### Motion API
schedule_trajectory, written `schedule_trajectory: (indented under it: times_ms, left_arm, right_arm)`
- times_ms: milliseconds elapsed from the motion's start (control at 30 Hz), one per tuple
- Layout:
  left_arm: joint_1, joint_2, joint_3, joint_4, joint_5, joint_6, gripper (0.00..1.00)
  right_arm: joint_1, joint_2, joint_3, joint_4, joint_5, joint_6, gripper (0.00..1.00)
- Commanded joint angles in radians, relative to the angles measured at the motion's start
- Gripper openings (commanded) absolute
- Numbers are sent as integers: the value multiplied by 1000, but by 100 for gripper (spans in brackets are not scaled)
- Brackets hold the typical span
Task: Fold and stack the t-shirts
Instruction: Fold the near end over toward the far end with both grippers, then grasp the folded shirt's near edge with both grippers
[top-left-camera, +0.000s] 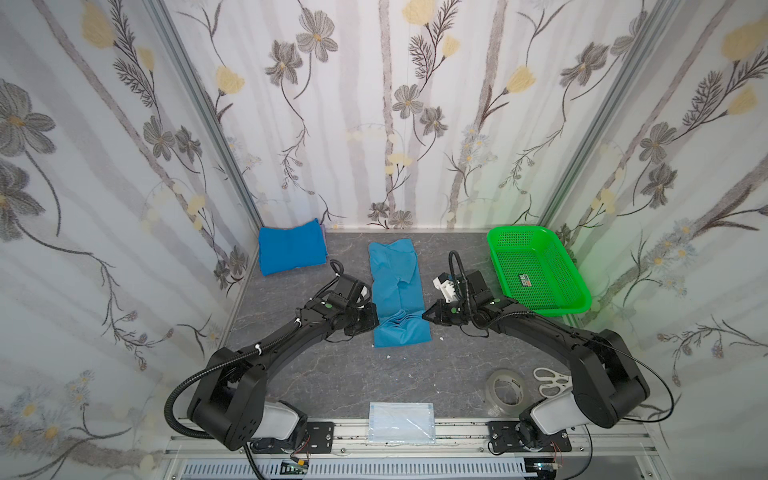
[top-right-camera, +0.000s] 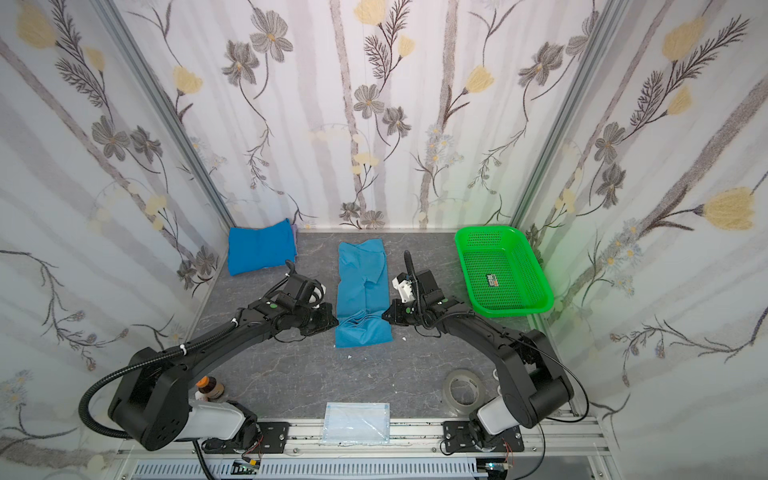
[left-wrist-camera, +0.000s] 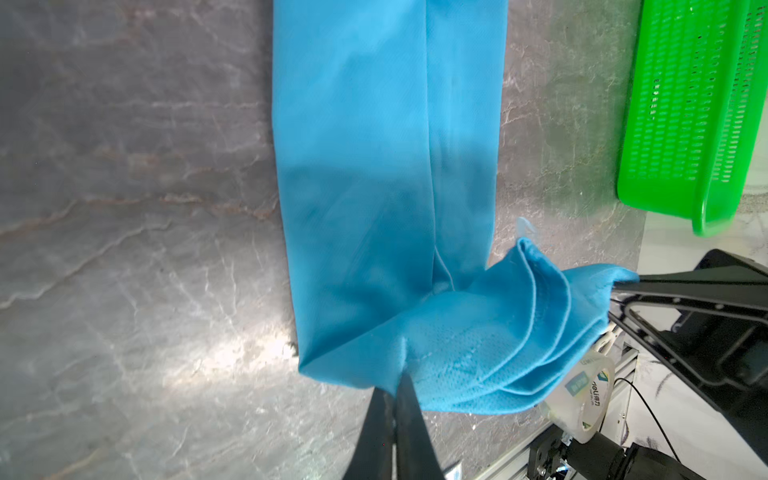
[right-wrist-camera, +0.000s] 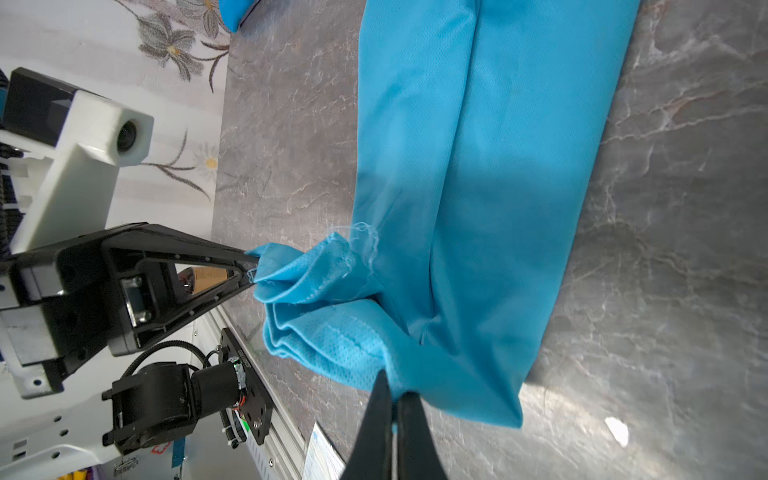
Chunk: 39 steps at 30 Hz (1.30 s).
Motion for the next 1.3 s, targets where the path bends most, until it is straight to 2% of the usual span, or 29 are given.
schedule_trajectory:
  times_ms: [0,567,600,633,667,700,767,800,900,1033,1133,1267]
  left_arm:
    - [27,71,55,16,54,61,0]
    - [159,347,277,43,131,105,0]
    - [170,364,288,48,134,101,4]
    - [182,382,298,59,141,94,30]
    - [196,393,299,87,163,84,43]
    - [216,399,296,137,189,65,50]
    - [248,404,317,182,190,43,91]
    - [264,405,336,196,190,42,100]
    - [305,399,381,233,241,44,100]
    - [323,326,338,194,267,86,100]
    - [297,253,191,205,276,85,100]
    - [226,165,0,243,245,58,99]
  right_arm:
    - [-21,67,68,1,-37,-36,0]
    - [-95,397,391,-60,-60,-48,0]
    - [-98,415,411,-65,-47,-40,1]
    - [-105,429,433,-63,-44,-32,15]
    - [-110,436,447,-50,-43,-31,28]
    - [-116,432,458,-25,-22,-22,42]
    - [-121,423,499,-13,14,-28,78]
    - [-123,422,529,-29,25,-39,98]
    - [-123,398,532,-45,44,-50,100]
    - [-113,298,346,26,54,-31,100]
    - [-95,202,161,89,75,-33,100]
    - [-39,114,4,90,125,-62,99]
